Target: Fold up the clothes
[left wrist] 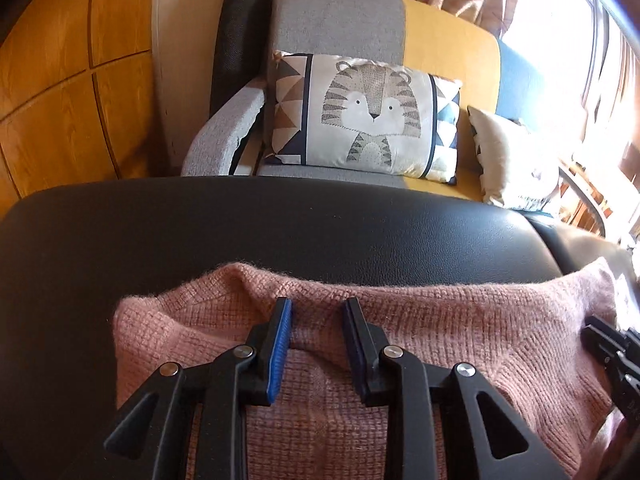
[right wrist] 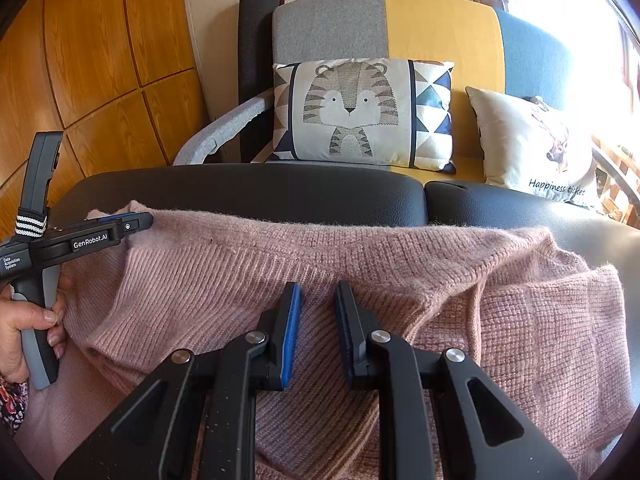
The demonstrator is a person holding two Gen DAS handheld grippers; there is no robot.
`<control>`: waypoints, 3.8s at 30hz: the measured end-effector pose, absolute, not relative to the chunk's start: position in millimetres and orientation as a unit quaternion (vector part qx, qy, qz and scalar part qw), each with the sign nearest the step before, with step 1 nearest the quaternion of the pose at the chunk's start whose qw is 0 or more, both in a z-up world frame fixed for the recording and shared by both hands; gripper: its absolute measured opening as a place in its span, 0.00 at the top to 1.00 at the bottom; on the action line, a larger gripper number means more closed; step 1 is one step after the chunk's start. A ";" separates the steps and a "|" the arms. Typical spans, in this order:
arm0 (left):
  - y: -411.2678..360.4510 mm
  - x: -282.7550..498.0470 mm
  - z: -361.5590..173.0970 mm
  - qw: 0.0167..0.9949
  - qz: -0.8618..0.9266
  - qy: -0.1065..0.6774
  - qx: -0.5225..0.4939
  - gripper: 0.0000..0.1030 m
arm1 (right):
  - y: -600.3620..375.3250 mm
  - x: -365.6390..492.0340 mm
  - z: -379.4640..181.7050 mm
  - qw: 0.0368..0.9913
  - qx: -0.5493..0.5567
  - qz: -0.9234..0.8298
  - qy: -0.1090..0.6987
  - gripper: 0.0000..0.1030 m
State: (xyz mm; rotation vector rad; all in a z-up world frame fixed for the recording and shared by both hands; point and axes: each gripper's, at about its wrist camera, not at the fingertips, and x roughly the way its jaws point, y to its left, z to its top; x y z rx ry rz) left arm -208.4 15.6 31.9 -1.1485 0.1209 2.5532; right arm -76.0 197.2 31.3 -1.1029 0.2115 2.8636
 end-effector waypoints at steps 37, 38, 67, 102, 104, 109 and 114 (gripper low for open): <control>97.5 -103.4 39.5 0.289 0.875 0.021 -0.388 0.73 | 184.1 -43.4 38.5 -0.003 -0.374 0.927 0.009 0.81; 96.4 -104.1 39.1 0.290 0.874 0.017 -0.388 0.73 | 185.6 -44.6 42.2 -0.007 -0.383 0.923 0.013 0.81; 57.9 -90.7 45.6 0.298 0.863 -0.003 -0.409 0.73 | 210.2 -36.0 50.4 -0.023 -0.362 0.926 0.109 0.78; -10.8 -1.8 29.6 0.303 0.847 0.053 -0.434 0.69 | 231.1 69.6 20.7 -0.036 -0.436 0.891 0.118 0.69; -7.9 5.2 34.6 0.291 0.850 0.071 -0.433 0.69 | 237.6 78.5 31.4 -0.034 -0.427 0.891 0.149 0.69; 8.1 41.3 38.9 0.297 0.860 0.158 -0.383 0.69 | 245.8 110.9 48.0 0.035 -0.430 0.900 0.068 0.70; 7.0 36.4 31.6 0.302 0.856 0.150 -0.392 0.69 | 280.2 117.3 34.1 0.061 -0.438 0.893 0.085 0.71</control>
